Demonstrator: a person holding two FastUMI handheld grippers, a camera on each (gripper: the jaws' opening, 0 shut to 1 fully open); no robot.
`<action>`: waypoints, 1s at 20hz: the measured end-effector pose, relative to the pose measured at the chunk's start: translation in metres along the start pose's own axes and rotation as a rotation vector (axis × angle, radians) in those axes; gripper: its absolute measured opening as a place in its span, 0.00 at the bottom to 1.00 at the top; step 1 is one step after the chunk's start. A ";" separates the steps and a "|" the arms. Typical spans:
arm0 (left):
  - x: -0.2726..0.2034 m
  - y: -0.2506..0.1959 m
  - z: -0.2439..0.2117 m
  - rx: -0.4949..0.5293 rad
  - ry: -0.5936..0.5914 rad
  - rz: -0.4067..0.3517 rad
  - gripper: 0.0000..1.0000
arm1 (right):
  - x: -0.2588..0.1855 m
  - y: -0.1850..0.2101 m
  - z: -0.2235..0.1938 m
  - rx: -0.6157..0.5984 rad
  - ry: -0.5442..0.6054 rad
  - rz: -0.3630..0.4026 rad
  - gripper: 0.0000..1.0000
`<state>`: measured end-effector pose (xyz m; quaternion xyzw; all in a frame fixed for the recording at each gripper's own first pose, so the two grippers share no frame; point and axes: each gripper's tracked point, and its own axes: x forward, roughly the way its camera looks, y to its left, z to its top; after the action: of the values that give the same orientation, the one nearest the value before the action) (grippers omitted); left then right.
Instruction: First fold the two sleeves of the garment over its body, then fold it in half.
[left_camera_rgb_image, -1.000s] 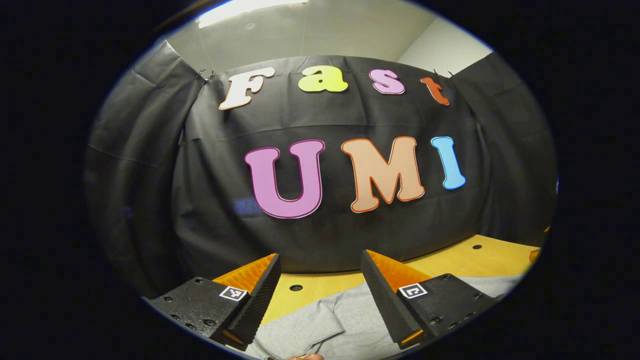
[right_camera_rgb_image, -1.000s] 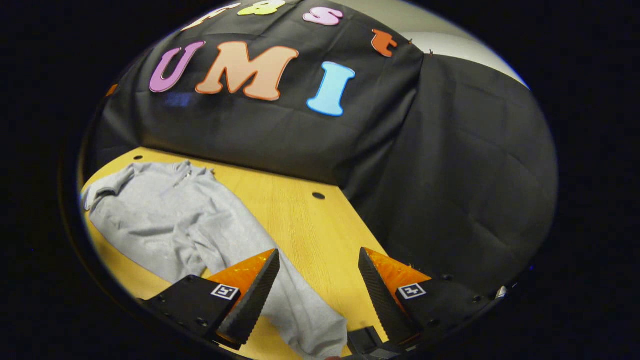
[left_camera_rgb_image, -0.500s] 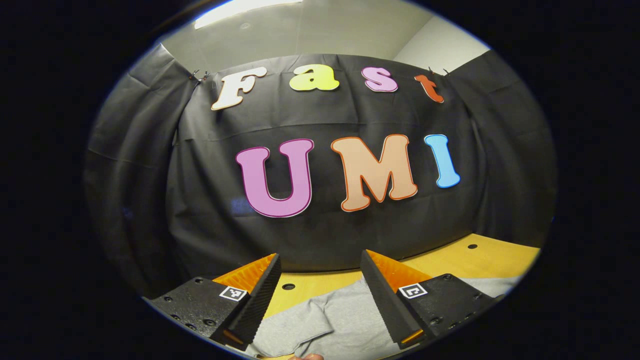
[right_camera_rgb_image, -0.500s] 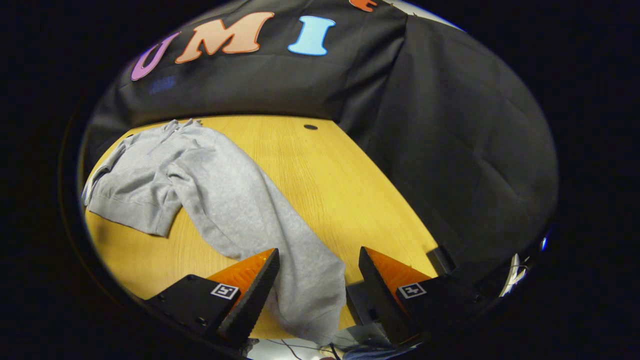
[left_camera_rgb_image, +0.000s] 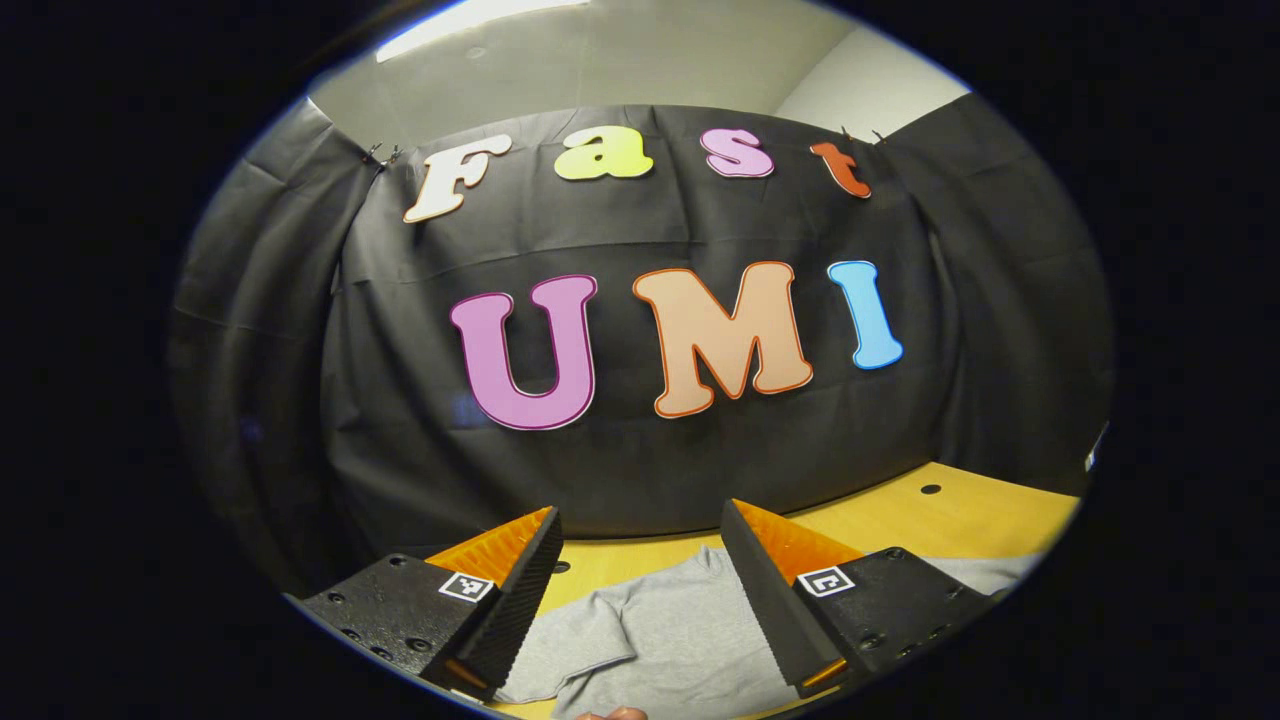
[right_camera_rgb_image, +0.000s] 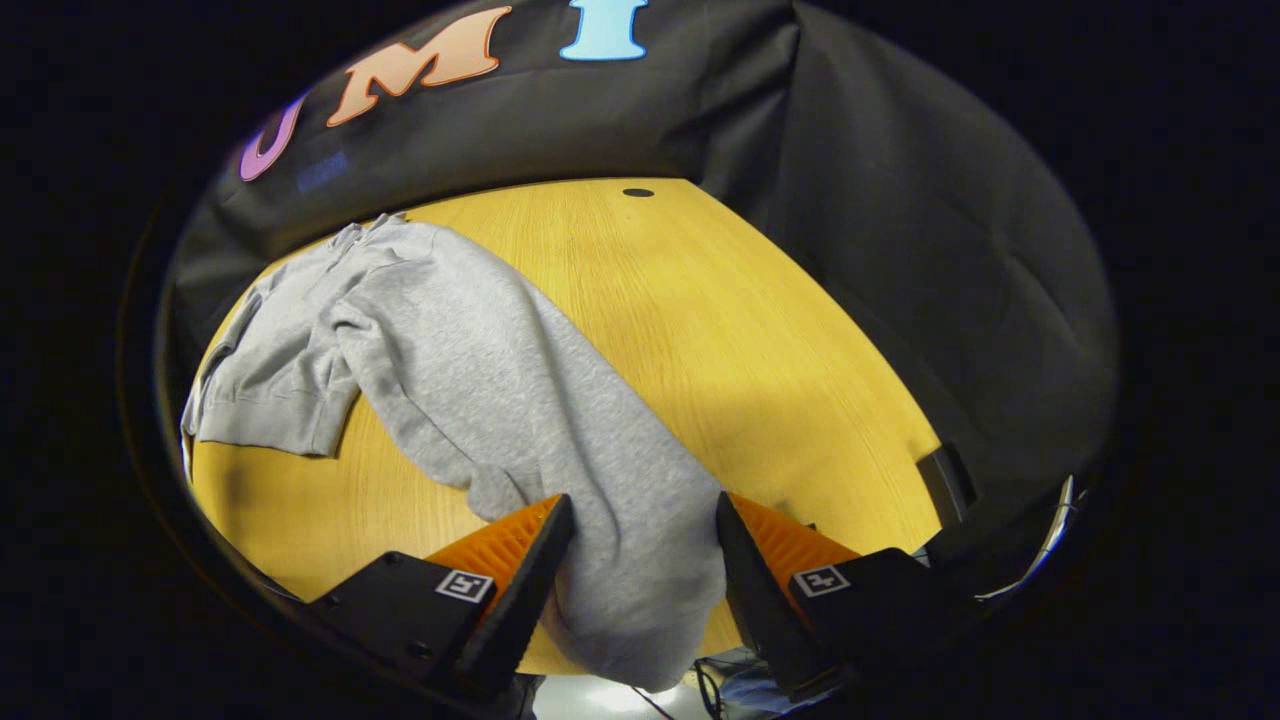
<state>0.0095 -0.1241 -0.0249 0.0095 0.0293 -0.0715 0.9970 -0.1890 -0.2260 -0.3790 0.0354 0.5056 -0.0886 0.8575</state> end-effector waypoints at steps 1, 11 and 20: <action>0.000 -0.003 -0.002 -0.003 0.004 0.000 0.94 | 0.001 0.001 0.000 0.029 0.009 0.025 0.87; -0.005 -0.030 -0.005 -0.033 0.034 0.025 0.94 | 0.007 0.007 0.003 -0.005 0.085 0.082 0.04; 0.005 -0.028 -0.009 -0.027 0.047 0.005 0.99 | -0.010 0.016 0.029 0.282 0.067 0.150 0.02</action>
<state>0.0104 -0.1525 -0.0349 -0.0024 0.0536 -0.0685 0.9962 -0.1659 -0.2135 -0.3572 0.1962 0.5123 -0.0932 0.8309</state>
